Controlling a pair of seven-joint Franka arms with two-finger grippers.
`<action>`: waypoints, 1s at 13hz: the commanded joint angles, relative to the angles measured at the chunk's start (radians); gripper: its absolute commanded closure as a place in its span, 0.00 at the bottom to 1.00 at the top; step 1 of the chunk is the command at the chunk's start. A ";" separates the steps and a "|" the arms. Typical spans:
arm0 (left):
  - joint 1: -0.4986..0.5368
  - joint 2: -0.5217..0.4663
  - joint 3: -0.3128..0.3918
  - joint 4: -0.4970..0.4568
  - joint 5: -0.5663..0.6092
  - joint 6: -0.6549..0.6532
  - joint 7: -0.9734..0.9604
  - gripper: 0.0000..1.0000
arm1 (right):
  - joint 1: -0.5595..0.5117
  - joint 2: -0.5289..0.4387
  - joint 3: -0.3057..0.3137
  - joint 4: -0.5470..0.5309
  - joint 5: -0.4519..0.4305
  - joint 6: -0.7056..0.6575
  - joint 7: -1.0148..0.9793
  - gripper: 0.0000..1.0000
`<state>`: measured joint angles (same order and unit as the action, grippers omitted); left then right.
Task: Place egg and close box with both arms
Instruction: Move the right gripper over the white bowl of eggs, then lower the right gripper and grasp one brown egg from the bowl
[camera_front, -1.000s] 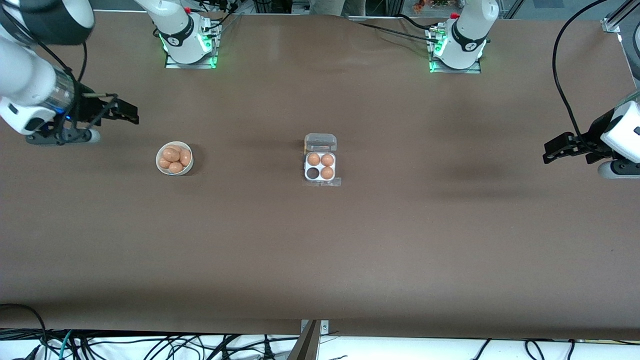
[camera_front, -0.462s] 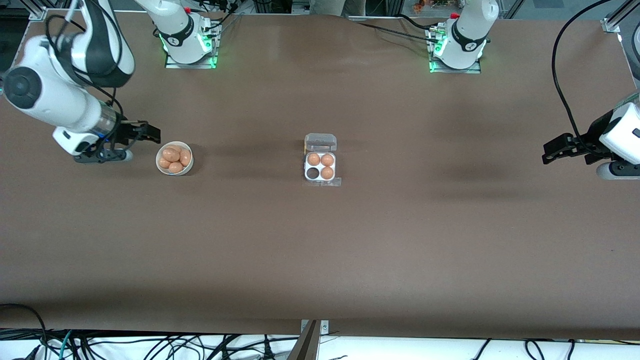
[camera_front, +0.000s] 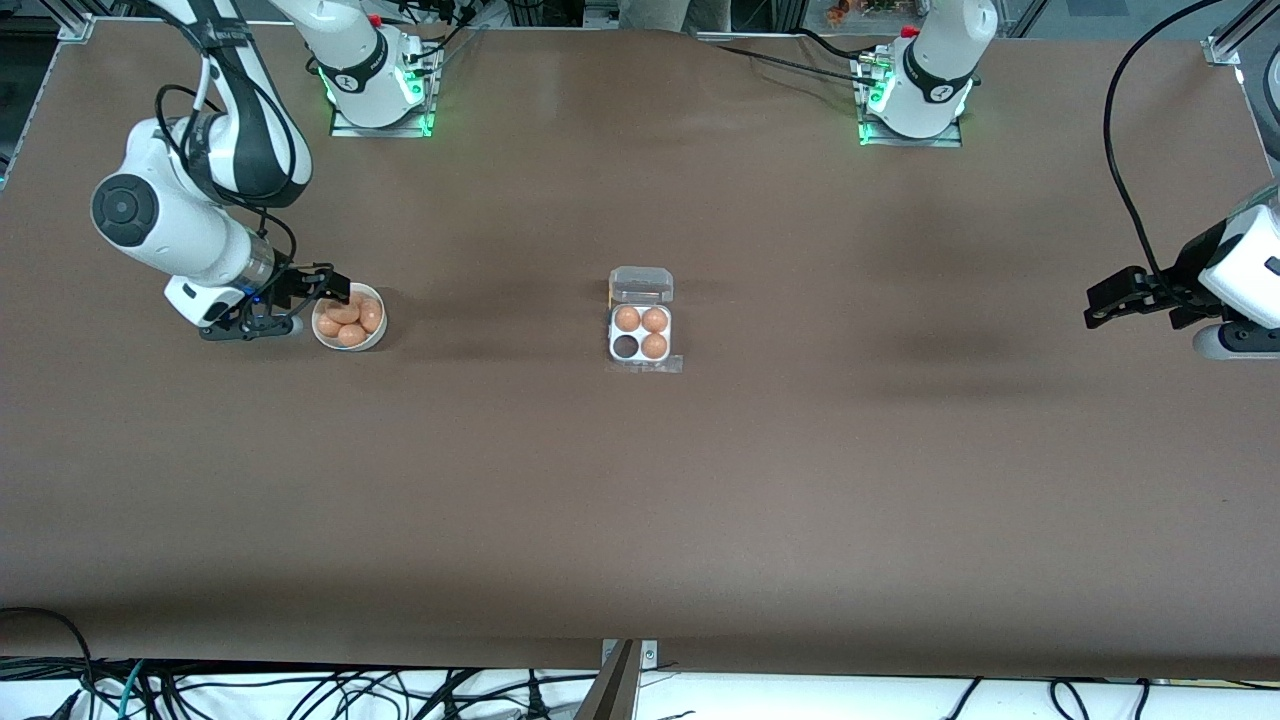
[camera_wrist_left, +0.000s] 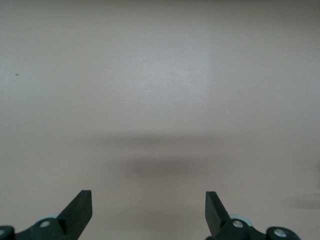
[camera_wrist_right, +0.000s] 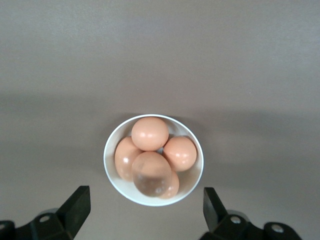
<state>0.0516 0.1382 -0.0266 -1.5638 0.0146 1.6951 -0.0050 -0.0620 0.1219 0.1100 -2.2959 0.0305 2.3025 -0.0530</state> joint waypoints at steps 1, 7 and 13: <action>0.005 0.009 -0.001 0.027 -0.027 -0.015 0.025 0.00 | -0.002 0.018 -0.001 -0.048 0.012 0.090 -0.025 0.00; 0.001 0.009 -0.004 0.027 -0.027 -0.015 0.019 0.00 | -0.002 0.056 0.000 -0.129 0.011 0.241 -0.025 0.00; 0.004 0.014 -0.004 0.025 -0.027 -0.015 0.026 0.00 | -0.002 0.056 0.000 -0.129 0.011 0.235 -0.025 0.23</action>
<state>0.0498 0.1385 -0.0298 -1.5636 0.0146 1.6951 -0.0050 -0.0620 0.1926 0.1098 -2.4069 0.0305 2.5241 -0.0555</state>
